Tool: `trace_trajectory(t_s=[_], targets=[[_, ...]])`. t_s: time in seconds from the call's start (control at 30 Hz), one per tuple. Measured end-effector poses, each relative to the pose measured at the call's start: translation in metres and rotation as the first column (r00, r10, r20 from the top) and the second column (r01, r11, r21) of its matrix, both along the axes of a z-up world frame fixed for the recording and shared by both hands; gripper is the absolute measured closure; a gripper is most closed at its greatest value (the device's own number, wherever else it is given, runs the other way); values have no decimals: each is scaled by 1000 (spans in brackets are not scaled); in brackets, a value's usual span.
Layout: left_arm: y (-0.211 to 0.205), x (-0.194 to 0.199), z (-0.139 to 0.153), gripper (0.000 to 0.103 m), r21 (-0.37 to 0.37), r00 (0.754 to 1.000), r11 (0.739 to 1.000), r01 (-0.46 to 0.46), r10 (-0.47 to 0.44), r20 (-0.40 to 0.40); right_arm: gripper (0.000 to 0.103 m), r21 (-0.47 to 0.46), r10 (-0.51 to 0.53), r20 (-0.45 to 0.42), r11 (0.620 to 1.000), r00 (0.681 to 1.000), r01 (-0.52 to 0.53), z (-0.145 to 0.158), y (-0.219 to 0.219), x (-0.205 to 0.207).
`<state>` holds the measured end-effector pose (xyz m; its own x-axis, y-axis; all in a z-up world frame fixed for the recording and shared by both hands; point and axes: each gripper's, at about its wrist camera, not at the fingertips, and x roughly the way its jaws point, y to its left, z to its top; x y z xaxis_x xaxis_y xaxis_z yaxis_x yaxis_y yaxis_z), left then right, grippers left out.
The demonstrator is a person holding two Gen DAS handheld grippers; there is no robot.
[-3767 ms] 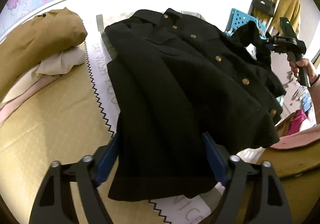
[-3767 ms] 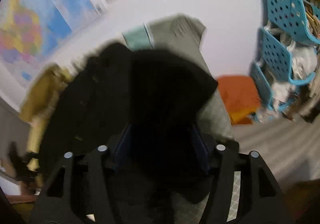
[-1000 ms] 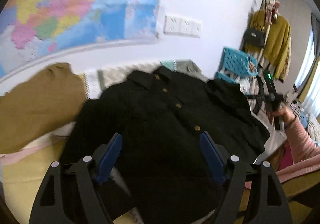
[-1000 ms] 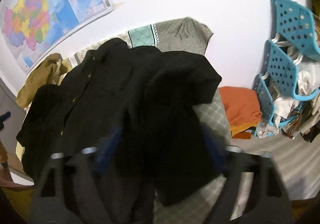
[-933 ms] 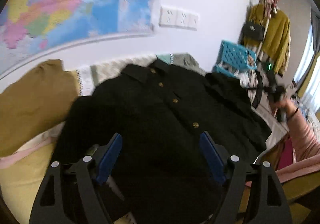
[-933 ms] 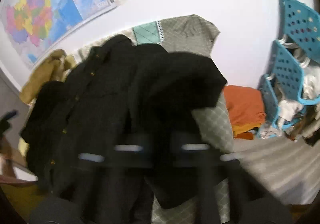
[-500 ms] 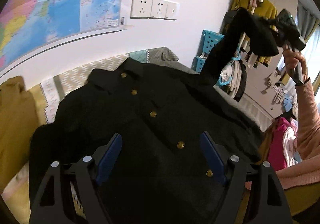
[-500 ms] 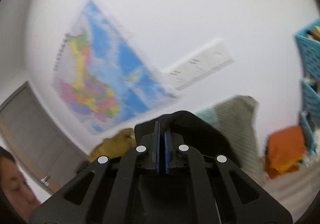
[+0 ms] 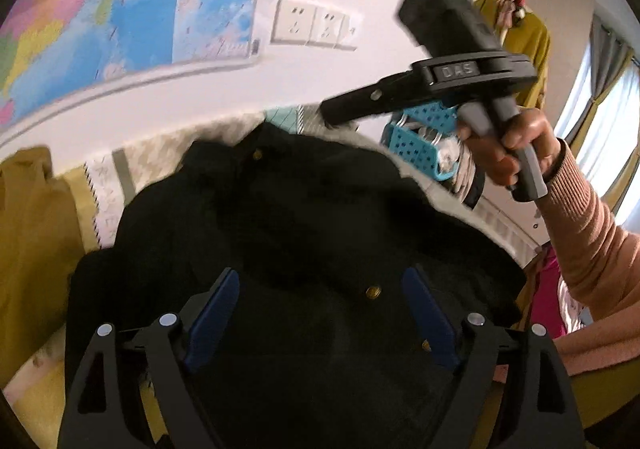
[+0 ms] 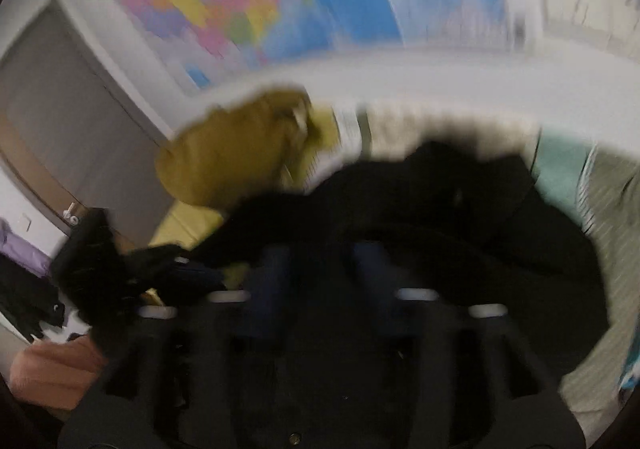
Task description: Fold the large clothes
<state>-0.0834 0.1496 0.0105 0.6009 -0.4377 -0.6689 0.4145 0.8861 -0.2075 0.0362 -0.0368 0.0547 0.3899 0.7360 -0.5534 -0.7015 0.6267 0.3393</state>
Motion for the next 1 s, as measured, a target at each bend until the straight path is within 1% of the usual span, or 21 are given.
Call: trace_trajectory(t_s=[0.07,0.1,0.2,0.23,0.33,0.4,0.47,0.5,0.53,0.57,0.63,0.67,0.7,0.73,0.77,0.8,0.83,0.87,0.9,0.93,1.0], targets=[[-1,3,-12,21,43,999,999,-13,15,-30,38,-42,-24,-36,999,999,23,-17,8,10],[-1,5,-17,21,57,999,998,-14,16,-41,38,-40,-33,-36,999,999,31,-20,6,11],[-5,13,-30,21,88,997,996,-6,13,-77,34,8,-90,-38,996,995,90,-27,-23,11],[-9,17,-33,21,90,996,996,7,1,-86,31,21,-123,-32,992,992,124,-29,-37,9],[-30,24,-39,17,105,995,993,58,-49,-91,30,58,-214,-35,975,976,215,-43,-76,4],[-49,27,-44,13,152,993,983,100,-89,-77,29,88,-255,-55,962,965,259,-54,-101,0],[-71,35,-54,13,251,992,961,117,-102,-74,28,81,-322,-54,942,945,325,-68,-123,-5],[-77,40,-59,17,279,992,954,109,-89,-84,28,71,-347,-57,934,936,351,-74,-127,-4],[-81,47,-64,33,307,993,948,89,-61,-98,26,59,-373,-59,925,926,376,-82,-134,-5],[-81,56,-70,42,331,993,942,64,-26,-117,22,51,-387,-67,919,920,391,-91,-140,-5],[-71,67,-71,75,306,991,952,33,10,-136,21,27,-417,-77,907,906,420,-106,-146,-3],[-58,73,-66,81,249,989,968,6,32,-147,21,9,-429,-77,902,900,431,-114,-149,-3],[-41,78,-59,84,166,985,986,-23,51,-164,21,4,-430,-82,902,899,432,-120,-152,-2],[-25,81,-54,87,99,982,994,-52,69,-175,21,9,-426,-94,903,900,429,-126,-154,-1],[1,86,-46,88,11,975,994,-112,112,-190,21,19,-425,-101,903,900,429,-130,-155,0],[15,90,-42,88,-22,970,989,-148,141,-200,22,24,-425,-102,903,899,429,-134,-156,0],[38,94,-38,88,-67,955,974,-214,195,-222,29,29,-430,-99,900,897,435,-136,-158,1],[59,98,-38,88,-107,937,956,-275,241,-254,45,35,-432,-94,899,897,437,-138,-159,1],[77,101,-40,88,-134,917,937,-323,274,-291,55,35,-424,-93,903,901,429,-139,-157,3],[87,103,-42,87,-142,903,926,-350,293,-314,73,28,-422,-88,904,902,426,-139,-156,4],[104,103,-50,82,-128,873,910,-395,329,-360,85,14,-440,-50,897,897,441,-138,-159,1]])
